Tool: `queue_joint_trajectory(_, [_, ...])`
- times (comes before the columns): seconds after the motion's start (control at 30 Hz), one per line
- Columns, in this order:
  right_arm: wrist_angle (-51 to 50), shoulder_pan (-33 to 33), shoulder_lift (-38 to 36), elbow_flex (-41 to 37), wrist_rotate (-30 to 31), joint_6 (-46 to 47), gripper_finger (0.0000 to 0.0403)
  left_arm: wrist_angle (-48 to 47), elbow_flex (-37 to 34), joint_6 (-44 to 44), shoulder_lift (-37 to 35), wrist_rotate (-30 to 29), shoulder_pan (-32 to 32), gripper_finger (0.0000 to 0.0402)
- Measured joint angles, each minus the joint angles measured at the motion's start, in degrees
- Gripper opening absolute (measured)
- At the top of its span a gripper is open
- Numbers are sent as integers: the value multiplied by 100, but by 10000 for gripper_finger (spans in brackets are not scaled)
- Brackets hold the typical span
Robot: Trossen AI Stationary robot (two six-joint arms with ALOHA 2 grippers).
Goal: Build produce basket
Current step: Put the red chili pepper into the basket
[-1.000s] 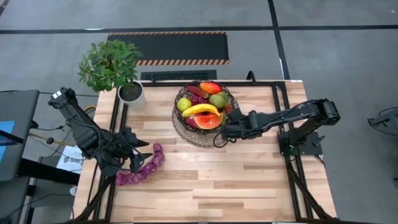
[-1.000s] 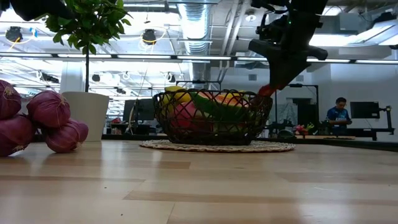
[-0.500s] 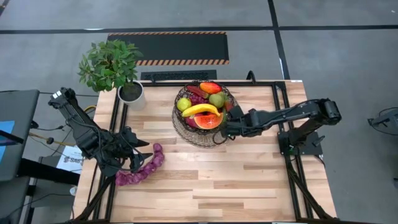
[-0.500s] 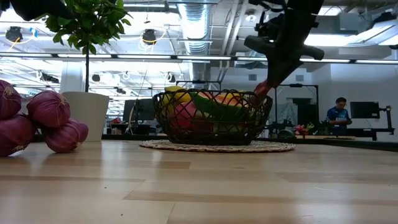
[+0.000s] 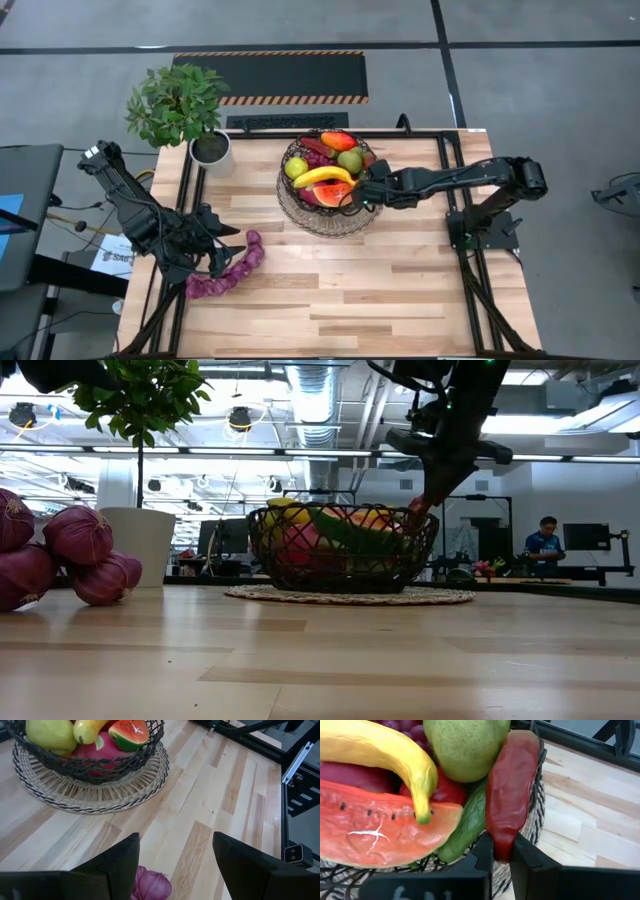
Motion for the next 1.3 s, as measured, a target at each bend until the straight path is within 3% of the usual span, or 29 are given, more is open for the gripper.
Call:
queue_joint_trajectory(0.27, [50,-56,0,0,-35,12,67,0,0,0,0,0,2,237])
queue_joint_trajectory(0.67, [167,-43,2,0,-466,-327,214,0,0,2,-2,-7,2,237])
queue_joint_trajectory(0.8, [163,-43,2,0,-470,-469,234,0,0,2,-1,0,2,237])
queue_joint_trajectory(0.97, [189,-23,2,0,-449,-421,206,0,0,0,0,2,0,237])
queue_joint_trajectory(1.3, [190,275,-295,7,16,-818,70,-4,0,-2,0,55,2,237])
